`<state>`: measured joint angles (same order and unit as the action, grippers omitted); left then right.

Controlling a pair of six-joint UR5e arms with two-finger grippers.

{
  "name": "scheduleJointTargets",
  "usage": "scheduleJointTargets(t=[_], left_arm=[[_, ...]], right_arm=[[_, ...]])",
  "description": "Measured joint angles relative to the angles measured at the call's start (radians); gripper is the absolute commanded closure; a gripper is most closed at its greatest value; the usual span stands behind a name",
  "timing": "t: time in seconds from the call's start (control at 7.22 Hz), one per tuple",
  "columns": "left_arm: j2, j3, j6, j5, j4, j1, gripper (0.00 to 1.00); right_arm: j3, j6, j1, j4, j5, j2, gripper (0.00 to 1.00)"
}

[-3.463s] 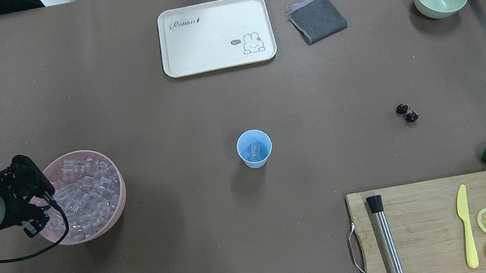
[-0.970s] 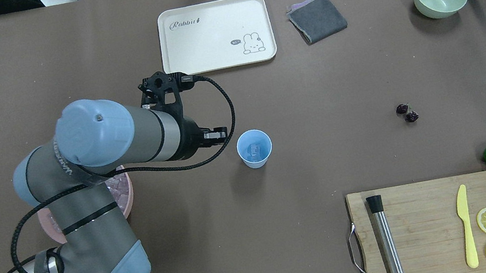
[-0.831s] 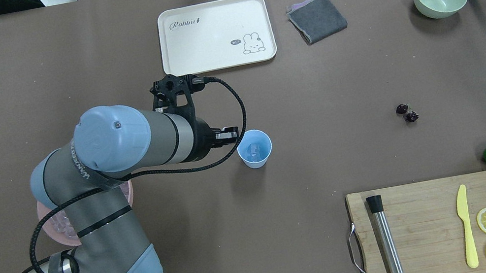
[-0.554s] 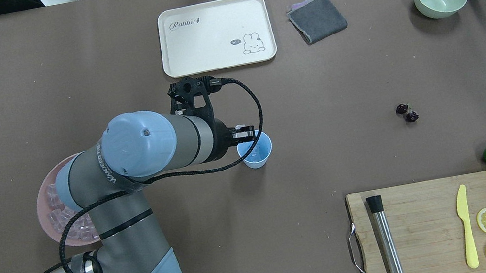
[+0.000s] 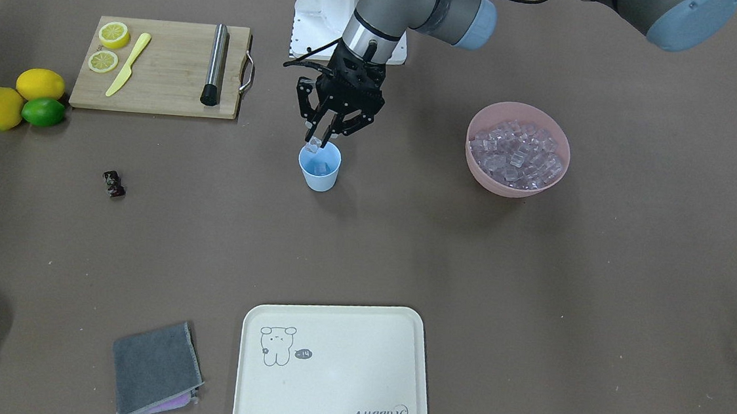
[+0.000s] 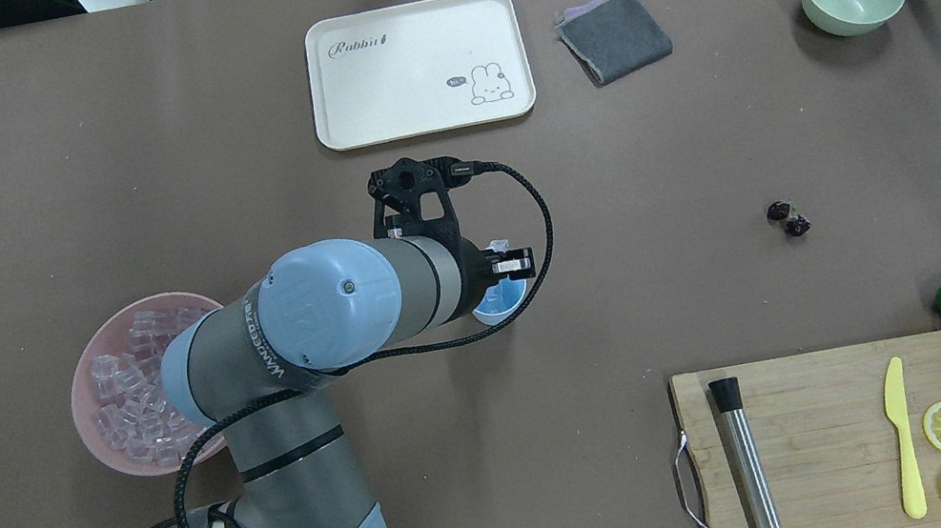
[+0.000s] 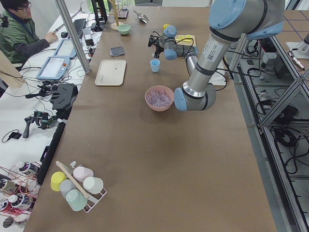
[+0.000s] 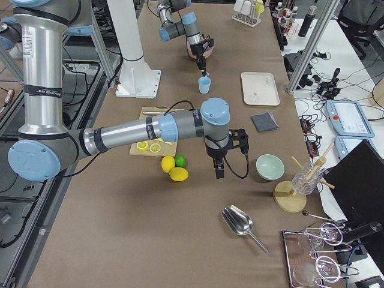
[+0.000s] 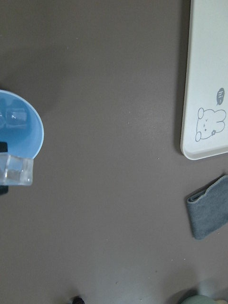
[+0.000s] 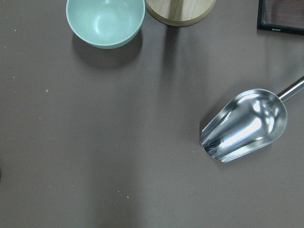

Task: Put ice and cherries in cup
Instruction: 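Carry the ice cube with the left gripper over the blue cup, then open the left gripper over the cup and draw it back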

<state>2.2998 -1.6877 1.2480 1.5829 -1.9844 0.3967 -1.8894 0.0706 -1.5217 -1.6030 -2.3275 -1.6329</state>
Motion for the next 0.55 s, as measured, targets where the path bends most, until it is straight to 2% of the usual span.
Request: scheduleJointTargets(t=[0.14,0.55], left_arm=[[-0.009,-0.002,-0.033,-0.004,-0.004,-0.001,0.04],[-0.101,-0.021,-0.097,-0.009,-0.149,-0.009,0.03]], right_arm=[[0.001,0.0,0.0,0.0,-0.002,0.0,0.0],[-0.004,0.001,0.0,0.0,-0.008,0.001,0.0]])
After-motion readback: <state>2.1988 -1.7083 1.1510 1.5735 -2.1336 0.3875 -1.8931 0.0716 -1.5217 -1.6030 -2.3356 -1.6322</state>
